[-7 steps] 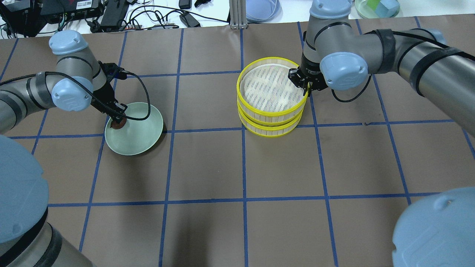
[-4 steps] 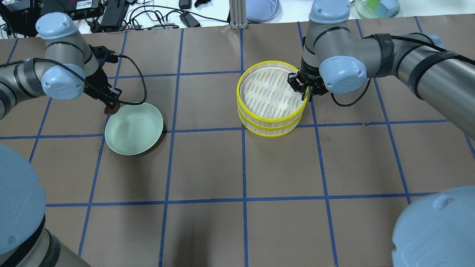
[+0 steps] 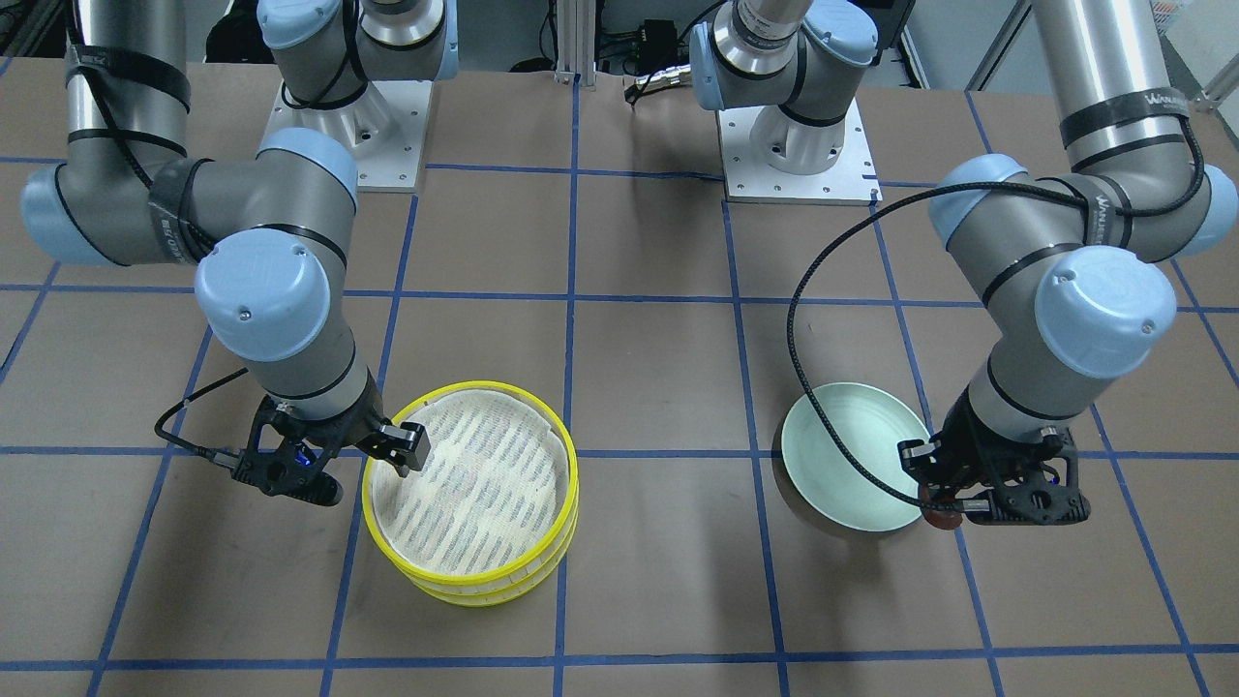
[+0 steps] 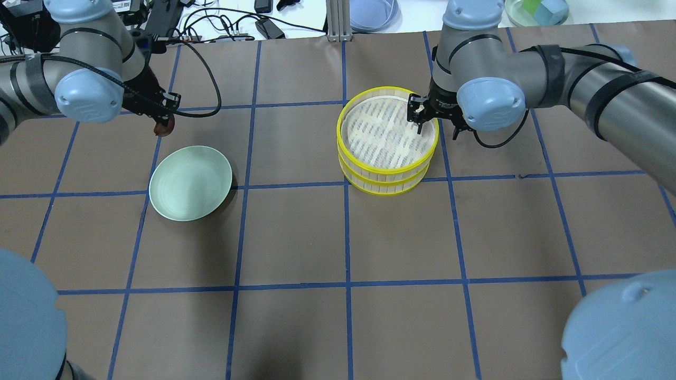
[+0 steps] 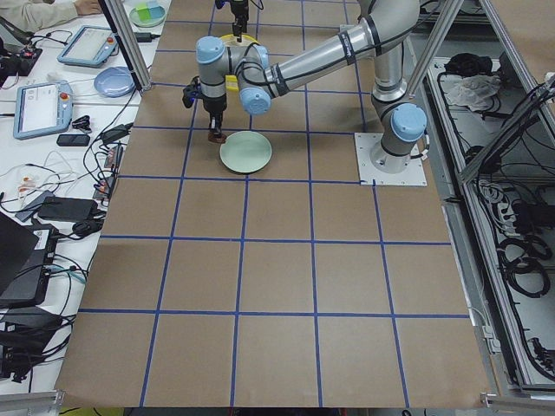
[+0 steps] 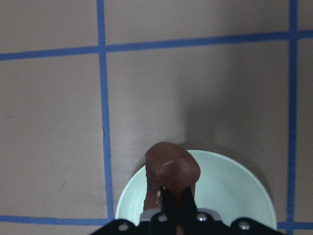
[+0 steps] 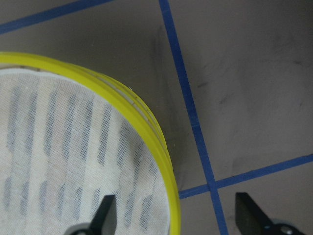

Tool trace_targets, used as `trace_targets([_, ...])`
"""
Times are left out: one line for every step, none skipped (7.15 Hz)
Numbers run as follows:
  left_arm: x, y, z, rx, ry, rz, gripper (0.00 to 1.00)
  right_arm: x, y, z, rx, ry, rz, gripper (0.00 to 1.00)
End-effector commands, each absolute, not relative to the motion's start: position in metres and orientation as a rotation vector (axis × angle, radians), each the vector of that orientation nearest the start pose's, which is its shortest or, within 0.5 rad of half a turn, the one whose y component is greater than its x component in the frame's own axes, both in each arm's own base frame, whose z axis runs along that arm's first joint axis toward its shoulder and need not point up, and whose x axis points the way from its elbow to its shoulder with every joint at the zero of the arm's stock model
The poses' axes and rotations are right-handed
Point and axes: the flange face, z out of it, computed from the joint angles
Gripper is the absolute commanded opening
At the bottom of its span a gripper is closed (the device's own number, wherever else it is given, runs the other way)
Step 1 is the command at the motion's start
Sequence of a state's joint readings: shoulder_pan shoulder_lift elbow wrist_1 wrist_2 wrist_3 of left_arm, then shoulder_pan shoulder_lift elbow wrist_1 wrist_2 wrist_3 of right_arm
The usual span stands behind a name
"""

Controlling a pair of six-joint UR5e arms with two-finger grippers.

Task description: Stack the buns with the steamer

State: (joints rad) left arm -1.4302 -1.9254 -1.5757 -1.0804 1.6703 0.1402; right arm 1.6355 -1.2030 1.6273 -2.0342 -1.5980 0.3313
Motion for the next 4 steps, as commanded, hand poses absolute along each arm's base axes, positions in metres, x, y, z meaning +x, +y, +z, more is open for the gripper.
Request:
trace_targets([-0.133,-0.631,0.388,-0.232,3.048,-0.353,0.0,0.152,-0.59,0.366,0.337,3.136,-0.209,1.0])
trace_targets([-0.188,-0.62,0.39,-0.407,3.129,-0.383,0.0,0.15,-0.561,0.417,0.319,3.135,-0.263,1.0])
trace_targets([-0.233,-0.614,0.395,-0.504,3.225,-0.463,0.0,0.15,-0.524,0.451,0.314,3.136,-0.17,1.0])
trace_targets([-0.26,-0.607,0.395,-0.628,3.285,-0.457,0.0,0.15,-0.505,0.474,0.313,3.127,-0.199,1.0])
